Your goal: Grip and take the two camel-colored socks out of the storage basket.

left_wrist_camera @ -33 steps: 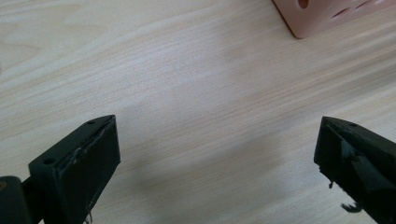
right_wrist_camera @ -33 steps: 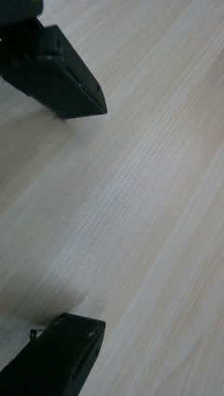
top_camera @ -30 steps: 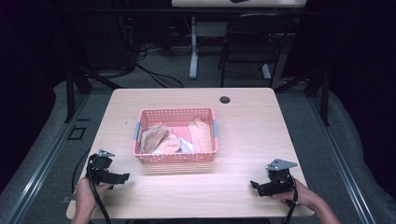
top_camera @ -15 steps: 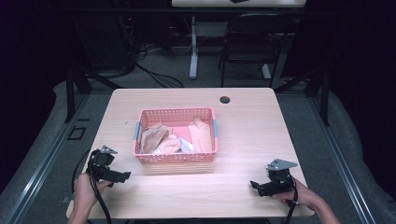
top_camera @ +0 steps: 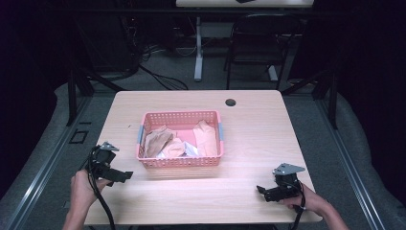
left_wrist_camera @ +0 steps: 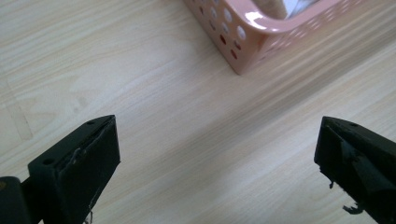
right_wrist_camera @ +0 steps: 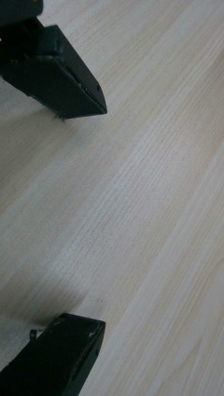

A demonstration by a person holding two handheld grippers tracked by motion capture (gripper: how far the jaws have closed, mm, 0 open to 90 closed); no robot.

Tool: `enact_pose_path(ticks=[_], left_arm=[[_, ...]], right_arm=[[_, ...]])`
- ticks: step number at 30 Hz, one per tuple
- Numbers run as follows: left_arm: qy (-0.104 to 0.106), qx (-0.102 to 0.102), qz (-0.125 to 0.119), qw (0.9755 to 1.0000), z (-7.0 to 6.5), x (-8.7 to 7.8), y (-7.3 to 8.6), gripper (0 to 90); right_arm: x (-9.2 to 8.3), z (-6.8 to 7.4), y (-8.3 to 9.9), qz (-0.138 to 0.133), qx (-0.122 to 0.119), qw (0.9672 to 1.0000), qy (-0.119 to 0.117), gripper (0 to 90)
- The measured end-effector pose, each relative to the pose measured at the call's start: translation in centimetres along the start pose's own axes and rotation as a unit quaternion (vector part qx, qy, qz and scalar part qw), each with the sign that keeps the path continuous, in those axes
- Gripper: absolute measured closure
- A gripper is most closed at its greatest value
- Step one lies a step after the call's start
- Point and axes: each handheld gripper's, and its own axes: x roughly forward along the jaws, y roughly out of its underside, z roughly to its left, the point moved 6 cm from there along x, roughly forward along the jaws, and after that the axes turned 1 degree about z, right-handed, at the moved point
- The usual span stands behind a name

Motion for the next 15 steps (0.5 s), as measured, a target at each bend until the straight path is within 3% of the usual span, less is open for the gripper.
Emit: enact_pose_path(ticks=[5, 7, 15], left_arm=[[0.011, 0.008, 0.006, 0.9999, -0.1, -0.8, -0.7, 0.3], [0.022, 0.018, 0.019, 0.9994, -0.2, -1.2, -1.2, 0.4], [0.028, 0.033, 0.016, 0.9989, -0.1, -1.9, -3.5, 0.2]], right_arm=[[0.0, 0.0, 0.0, -0.001, 0.0, 1.0, 0.0, 0.0], [0.0, 0.0, 0.0, 0.001, -0.001, 1.0, 0.001, 0.0], [0.0, 0.0, 0.0, 0.0, 0.0, 1.0, -0.002, 0.0]])
